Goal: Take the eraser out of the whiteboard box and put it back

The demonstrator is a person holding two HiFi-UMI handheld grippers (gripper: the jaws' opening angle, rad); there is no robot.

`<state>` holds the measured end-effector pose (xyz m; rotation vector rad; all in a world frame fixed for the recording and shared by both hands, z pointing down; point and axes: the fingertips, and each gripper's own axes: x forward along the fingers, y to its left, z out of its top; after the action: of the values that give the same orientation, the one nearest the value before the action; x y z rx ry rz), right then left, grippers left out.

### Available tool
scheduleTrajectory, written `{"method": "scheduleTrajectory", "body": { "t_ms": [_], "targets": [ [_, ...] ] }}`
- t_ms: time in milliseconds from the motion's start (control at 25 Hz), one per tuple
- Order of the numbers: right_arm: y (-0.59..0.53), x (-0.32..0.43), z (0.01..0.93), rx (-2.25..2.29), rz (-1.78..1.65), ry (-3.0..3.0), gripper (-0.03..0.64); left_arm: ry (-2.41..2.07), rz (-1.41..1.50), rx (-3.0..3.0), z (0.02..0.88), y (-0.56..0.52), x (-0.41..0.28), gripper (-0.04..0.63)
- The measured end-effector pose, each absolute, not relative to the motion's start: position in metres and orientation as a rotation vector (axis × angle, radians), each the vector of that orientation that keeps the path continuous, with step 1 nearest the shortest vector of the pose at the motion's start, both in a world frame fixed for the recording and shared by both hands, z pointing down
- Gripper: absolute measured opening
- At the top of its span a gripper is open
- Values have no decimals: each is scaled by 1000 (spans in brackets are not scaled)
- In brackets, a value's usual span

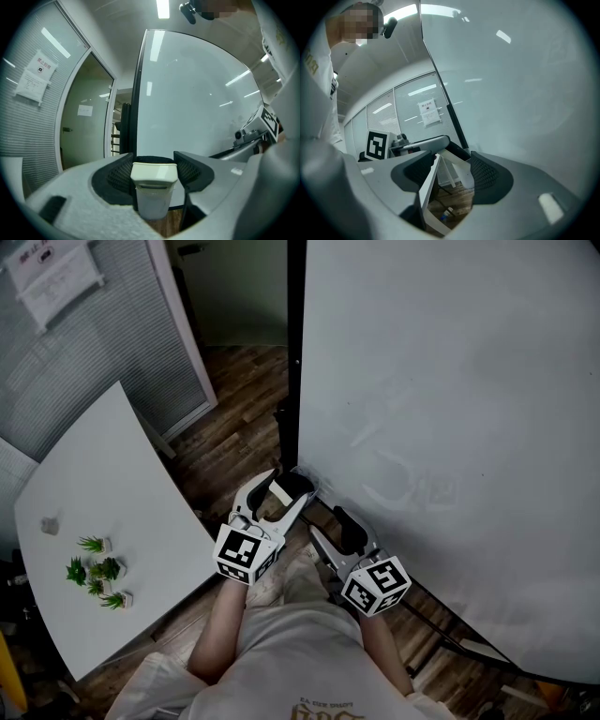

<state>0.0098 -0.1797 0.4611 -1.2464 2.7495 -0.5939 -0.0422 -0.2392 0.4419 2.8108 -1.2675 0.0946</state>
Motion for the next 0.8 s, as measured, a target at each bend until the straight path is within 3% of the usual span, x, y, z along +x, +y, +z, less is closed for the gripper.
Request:
{"method": "scheduleTrajectory", "body": {
  "t_ms": [800],
  "targets": [
    [-183,11,466,-1243,-618,2764,256,-1233,177,2804,460,-249,-30,268]
  ]
}}
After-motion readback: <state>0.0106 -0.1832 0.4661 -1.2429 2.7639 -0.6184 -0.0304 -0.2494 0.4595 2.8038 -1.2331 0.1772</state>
